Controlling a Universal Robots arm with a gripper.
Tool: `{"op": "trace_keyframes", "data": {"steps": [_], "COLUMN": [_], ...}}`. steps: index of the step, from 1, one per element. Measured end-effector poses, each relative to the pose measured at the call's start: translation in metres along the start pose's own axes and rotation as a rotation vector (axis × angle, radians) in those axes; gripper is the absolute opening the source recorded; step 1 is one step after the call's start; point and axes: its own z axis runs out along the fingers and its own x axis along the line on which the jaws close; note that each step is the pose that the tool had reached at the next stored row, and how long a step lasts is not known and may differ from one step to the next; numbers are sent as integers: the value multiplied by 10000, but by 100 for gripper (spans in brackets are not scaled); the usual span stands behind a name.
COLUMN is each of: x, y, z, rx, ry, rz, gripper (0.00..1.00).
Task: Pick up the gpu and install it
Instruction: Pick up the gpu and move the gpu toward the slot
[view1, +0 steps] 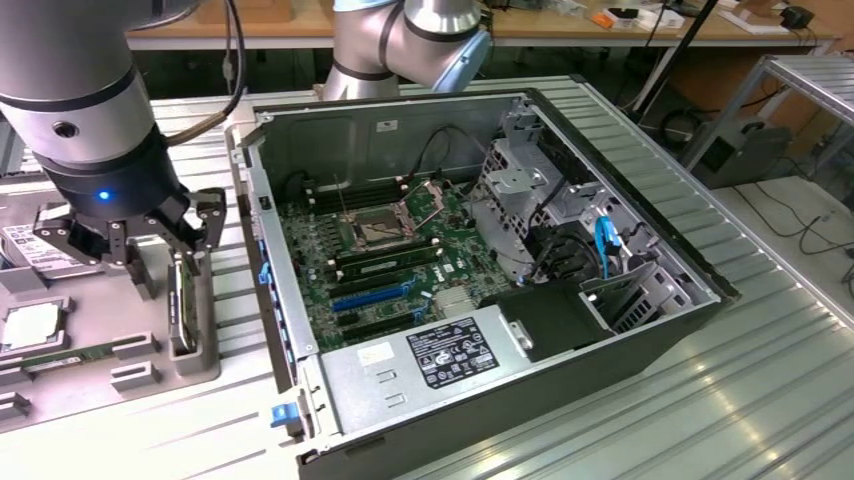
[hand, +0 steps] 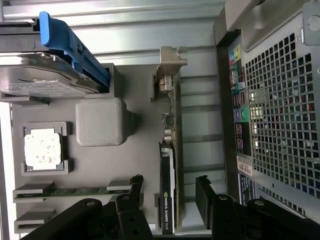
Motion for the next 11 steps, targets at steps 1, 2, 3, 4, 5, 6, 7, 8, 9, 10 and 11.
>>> {"op": "trace_keyframes", "data": {"steps": [1, 2, 3, 4, 5, 6, 7, 8, 9, 10, 11], "x": [0, -1, -1, -2, -3, -5, -7, -11, -19, -25, -29], "y": [-10, -16, -25, -30, -37, -41, -45, -49, -52, -54, -57], "z": [15, 24, 38, 47, 59, 69, 77, 84, 91, 100, 108], "rx": [1, 2, 2, 1, 1, 1, 1, 2, 2, 2, 1], "ry": [1, 1, 2, 1, 1, 1, 1, 1, 2, 1, 1], "rz": [0, 0, 0, 0, 0, -1, 0, 0, 0, 0, 0], "gripper": [54, 54, 54, 54, 54, 54, 54, 54, 54, 54, 54]}}
